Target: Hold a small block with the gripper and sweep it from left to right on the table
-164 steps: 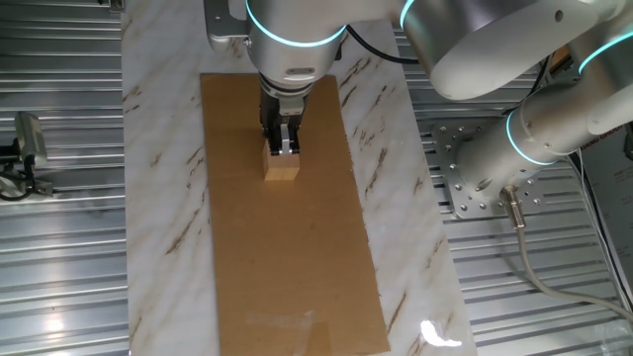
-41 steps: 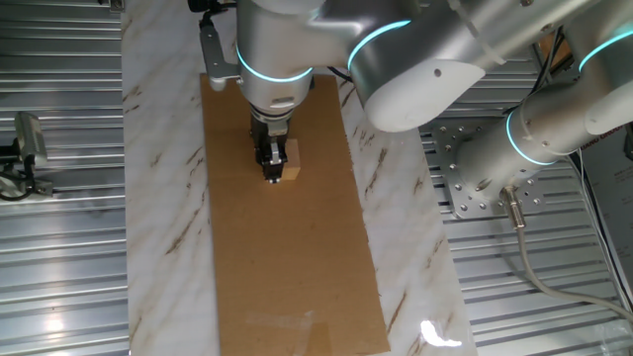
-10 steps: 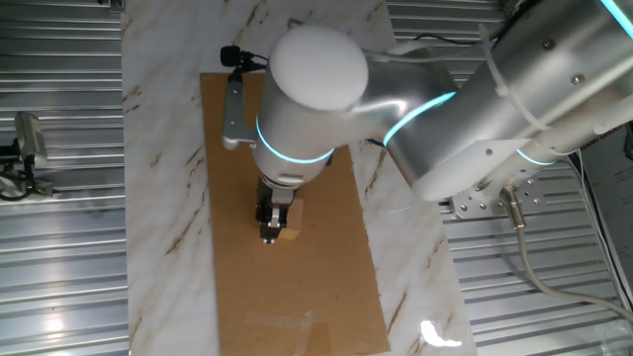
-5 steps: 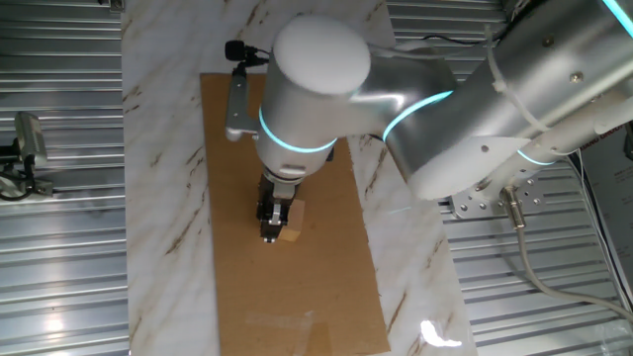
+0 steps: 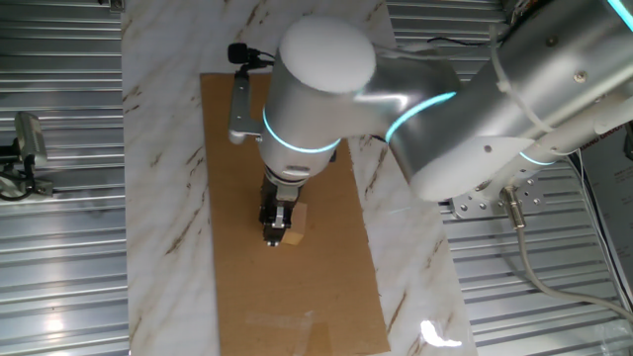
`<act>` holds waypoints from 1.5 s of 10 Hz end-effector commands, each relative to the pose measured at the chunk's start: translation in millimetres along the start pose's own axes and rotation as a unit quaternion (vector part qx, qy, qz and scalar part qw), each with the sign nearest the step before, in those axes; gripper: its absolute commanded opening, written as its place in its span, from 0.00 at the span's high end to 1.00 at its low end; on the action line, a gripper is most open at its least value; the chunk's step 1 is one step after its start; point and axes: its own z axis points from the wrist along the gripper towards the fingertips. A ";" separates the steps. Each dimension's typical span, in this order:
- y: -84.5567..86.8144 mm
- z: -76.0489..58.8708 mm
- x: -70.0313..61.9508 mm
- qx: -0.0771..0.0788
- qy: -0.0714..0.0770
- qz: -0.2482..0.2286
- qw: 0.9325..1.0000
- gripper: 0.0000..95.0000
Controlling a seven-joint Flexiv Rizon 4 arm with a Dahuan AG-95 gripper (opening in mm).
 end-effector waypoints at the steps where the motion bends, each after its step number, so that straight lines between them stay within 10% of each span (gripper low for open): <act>1: -0.3 32.7 -1.4 0.012 -0.008 -0.005 1.000 1.00; 2: 0.1 34.7 -1.1 0.008 -0.006 -0.008 1.000 1.00; 3: 0.5 32.8 -0.7 0.039 0.102 -0.054 0.993 1.00; 4: 0.7 32.4 -0.9 0.034 0.057 -0.051 0.996 1.00; 5: 0.9 32.8 -0.8 0.011 0.047 -0.045 0.998 1.00; 6: 0.7 37.0 -0.7 0.035 0.031 -0.047 0.998 1.00; 7: 0.7 38.7 -0.5 0.047 0.035 -0.046 0.997 1.00; 8: 0.7 38.2 -0.5 0.061 0.073 -0.052 0.994 1.00; 9: 0.9 37.9 -0.6 0.039 0.043 -0.040 0.998 1.00; 10: 0.9 36.7 -0.7 0.023 0.072 -0.040 0.996 1.00; 12: 1.0 35.9 -0.8 0.033 0.060 -0.044 0.997 0.60; 15: 1.2 34.8 -1.0 0.043 0.074 -0.047 0.995 0.60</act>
